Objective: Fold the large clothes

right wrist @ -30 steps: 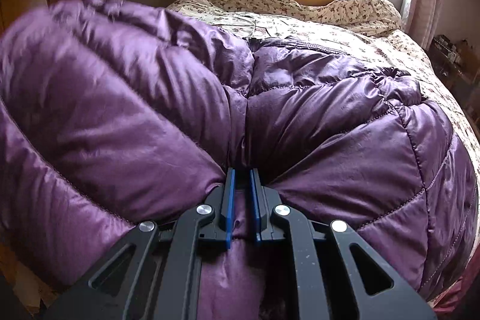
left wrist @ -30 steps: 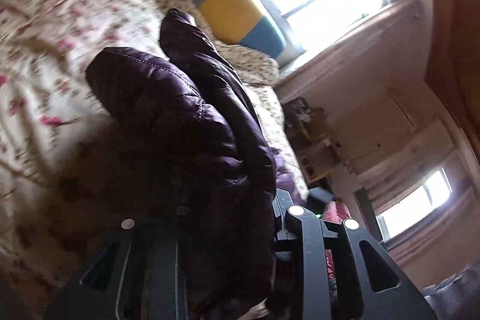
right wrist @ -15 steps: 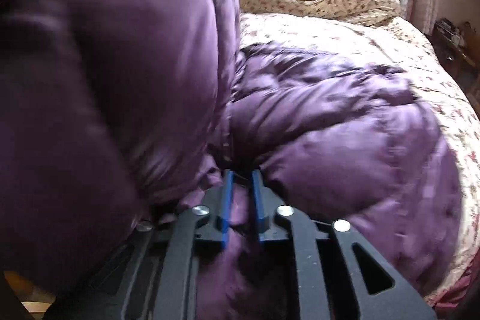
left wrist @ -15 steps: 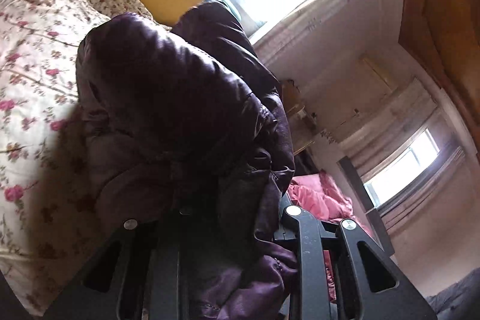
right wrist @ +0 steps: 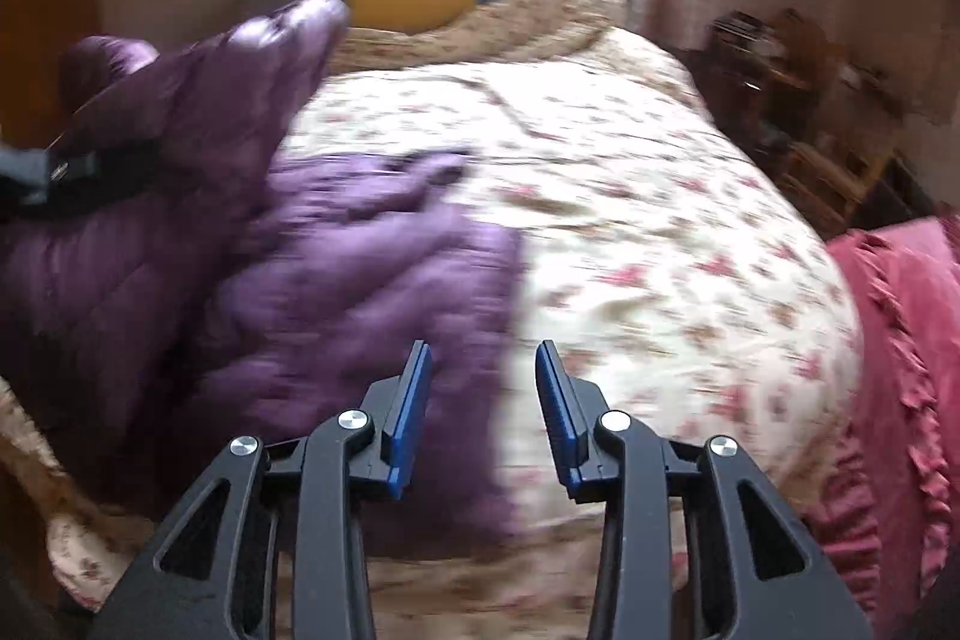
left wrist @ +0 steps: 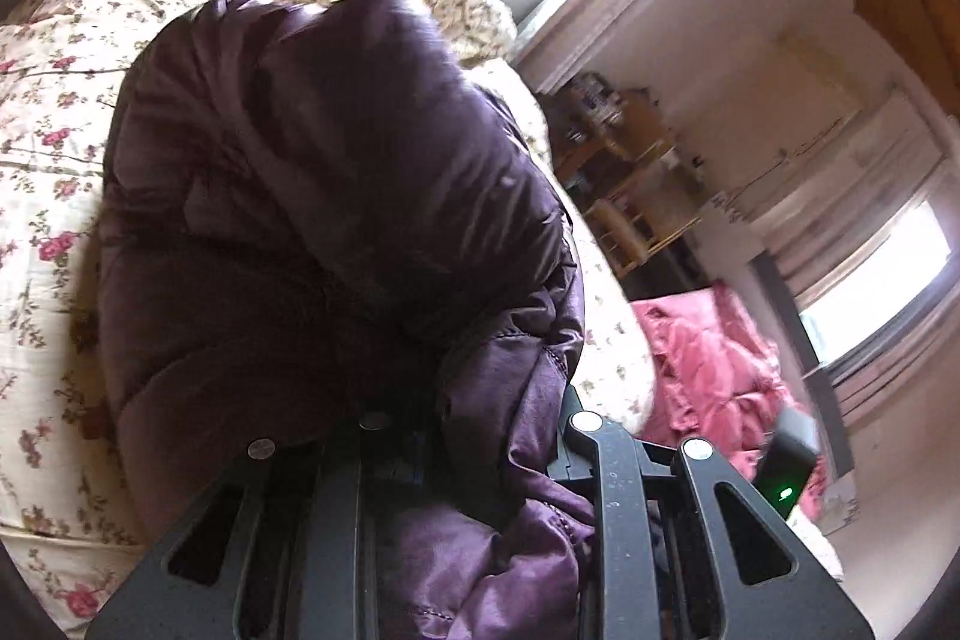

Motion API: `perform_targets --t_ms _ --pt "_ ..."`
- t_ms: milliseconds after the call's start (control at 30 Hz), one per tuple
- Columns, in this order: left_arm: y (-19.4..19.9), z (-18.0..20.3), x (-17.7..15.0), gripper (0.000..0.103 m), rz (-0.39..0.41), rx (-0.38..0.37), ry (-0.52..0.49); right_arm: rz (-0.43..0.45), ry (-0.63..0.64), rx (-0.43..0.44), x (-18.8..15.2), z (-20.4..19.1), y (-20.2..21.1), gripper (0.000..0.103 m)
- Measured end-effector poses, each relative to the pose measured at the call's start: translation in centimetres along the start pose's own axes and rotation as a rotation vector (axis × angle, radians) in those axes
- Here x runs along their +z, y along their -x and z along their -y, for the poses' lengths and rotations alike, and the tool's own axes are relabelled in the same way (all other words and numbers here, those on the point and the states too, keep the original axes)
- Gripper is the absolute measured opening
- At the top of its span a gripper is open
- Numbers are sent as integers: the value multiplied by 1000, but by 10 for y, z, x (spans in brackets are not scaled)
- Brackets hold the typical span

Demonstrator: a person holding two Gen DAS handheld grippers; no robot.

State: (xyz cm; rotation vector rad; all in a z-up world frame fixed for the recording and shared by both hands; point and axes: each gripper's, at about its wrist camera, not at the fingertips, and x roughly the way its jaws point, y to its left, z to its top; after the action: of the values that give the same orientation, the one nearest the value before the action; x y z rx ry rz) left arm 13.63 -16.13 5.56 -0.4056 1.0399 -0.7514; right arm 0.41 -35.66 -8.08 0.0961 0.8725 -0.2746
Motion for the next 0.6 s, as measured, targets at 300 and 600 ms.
perform_targets --t_ms 300,600 --pt "-87 26 2 43 -98 131 -72 -77 -46 -86 -3 58 -32 40" --pt "-93 40 -7 66 -130 99 -122 -101 -72 -85 3 72 -46 40"
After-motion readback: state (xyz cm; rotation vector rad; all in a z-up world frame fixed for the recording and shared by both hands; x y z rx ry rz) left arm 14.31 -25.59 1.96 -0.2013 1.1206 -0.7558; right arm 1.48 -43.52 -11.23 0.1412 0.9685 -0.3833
